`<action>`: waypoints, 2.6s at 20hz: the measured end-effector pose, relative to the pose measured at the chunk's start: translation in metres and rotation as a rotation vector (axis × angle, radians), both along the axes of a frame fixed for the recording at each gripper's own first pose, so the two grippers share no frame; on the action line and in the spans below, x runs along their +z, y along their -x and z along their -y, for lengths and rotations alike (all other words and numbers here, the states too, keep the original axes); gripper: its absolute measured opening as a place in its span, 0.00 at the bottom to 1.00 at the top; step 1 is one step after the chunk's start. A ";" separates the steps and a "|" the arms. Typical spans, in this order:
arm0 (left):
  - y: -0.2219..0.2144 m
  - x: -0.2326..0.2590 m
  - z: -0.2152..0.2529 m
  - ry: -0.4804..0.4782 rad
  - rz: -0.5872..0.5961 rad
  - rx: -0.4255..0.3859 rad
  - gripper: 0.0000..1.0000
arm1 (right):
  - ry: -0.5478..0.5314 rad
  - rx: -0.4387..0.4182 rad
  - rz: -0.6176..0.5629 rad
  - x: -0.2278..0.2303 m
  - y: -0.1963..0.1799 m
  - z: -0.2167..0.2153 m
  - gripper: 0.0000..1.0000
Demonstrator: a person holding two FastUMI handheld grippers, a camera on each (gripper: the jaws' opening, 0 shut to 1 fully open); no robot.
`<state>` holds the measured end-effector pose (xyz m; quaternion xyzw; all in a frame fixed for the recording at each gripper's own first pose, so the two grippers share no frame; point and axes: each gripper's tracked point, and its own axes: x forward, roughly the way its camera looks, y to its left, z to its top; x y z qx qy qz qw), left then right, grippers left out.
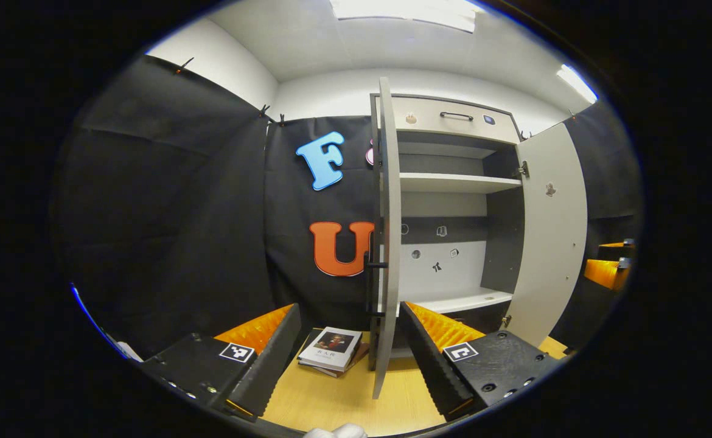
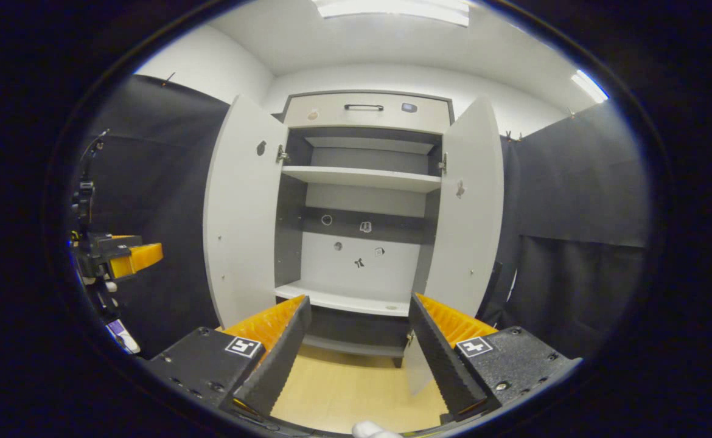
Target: Open the right door of the double-door shoe cabinet with the right hand, and open the left door with the left hand.
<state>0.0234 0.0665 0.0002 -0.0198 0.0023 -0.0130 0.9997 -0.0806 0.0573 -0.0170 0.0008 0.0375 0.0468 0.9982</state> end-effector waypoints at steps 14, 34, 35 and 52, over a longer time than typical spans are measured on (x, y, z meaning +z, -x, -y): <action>0.021 0.002 0.110 -0.009 -0.007 -0.079 0.96 | -0.032 -0.033 -0.006 -0.004 -0.002 0.040 1.00; 0.035 0.006 0.114 -0.052 -0.012 -0.085 0.96 | -0.040 -0.016 0.038 0.012 0.000 0.029 0.99; 0.034 0.005 0.114 -0.053 -0.016 -0.087 0.96 | -0.039 -0.018 0.043 0.013 0.002 0.029 1.00; 0.031 0.011 0.097 -0.042 0.011 -0.064 0.96 | -0.033 -0.069 0.046 0.012 0.006 0.043 1.00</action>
